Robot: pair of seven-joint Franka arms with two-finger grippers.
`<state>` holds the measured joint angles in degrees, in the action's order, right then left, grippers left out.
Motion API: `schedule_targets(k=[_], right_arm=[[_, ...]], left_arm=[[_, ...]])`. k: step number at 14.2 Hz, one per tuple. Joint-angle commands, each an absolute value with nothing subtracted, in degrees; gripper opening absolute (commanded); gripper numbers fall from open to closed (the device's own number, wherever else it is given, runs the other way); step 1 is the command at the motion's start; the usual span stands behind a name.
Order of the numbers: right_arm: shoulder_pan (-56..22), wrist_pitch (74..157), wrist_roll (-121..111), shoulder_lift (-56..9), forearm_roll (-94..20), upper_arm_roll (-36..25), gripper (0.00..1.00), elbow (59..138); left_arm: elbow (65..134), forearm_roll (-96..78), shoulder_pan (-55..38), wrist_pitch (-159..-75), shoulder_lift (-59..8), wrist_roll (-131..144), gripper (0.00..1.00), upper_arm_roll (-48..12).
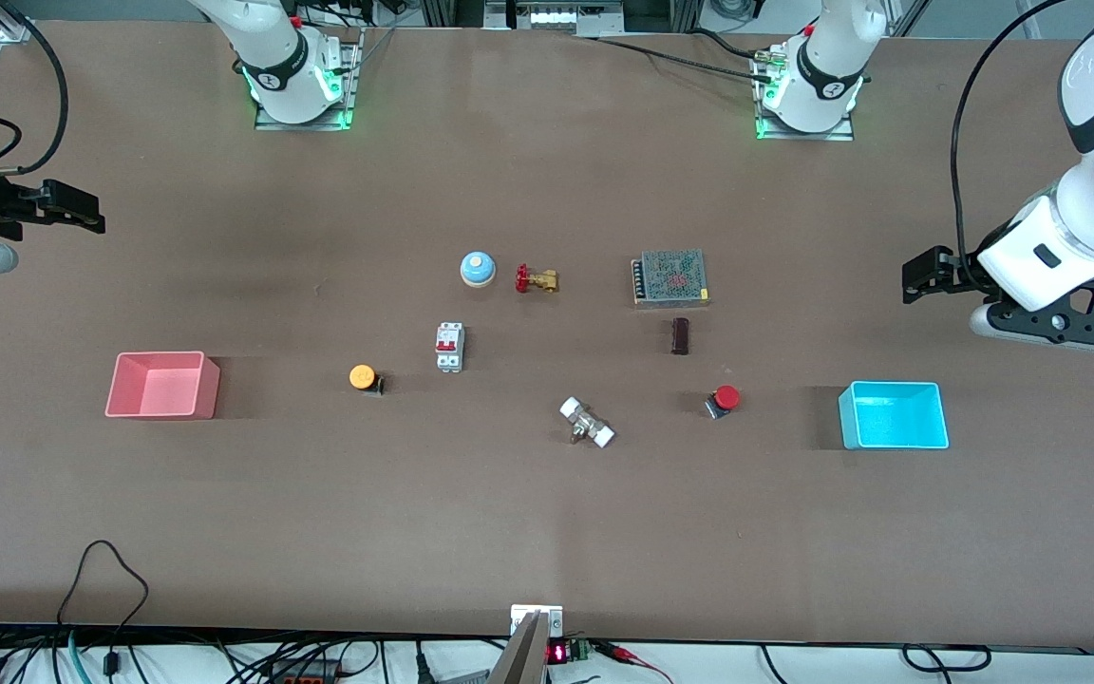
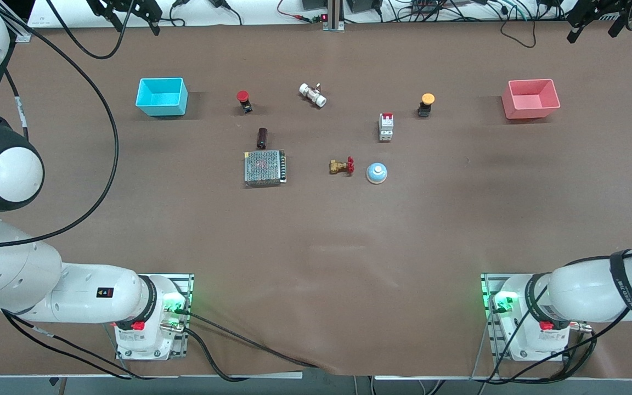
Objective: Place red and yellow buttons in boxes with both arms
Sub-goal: 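Move the right gripper toward the yellow button while the left gripper reaches the red button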
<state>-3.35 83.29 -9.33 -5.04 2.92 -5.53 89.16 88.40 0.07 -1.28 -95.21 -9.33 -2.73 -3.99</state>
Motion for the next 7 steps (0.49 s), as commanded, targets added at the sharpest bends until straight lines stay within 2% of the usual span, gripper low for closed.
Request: schedule_targets(k=[1,7], right_arm=[[-3.5,82.4,-9.4,-5.6,2.8,-5.4,1.00,87.9],[-3.6,83.3,-9.1,-7.4,1.2,-5.2,1.00,88.1]], left_arm=[[87.5,-0.9,-1.1,-94.0,-9.1,-3.3,1.00,-3.9],[88.2,-0.8,-1.0,-93.8,-8.6,-3.4,1.00,-4.0]])
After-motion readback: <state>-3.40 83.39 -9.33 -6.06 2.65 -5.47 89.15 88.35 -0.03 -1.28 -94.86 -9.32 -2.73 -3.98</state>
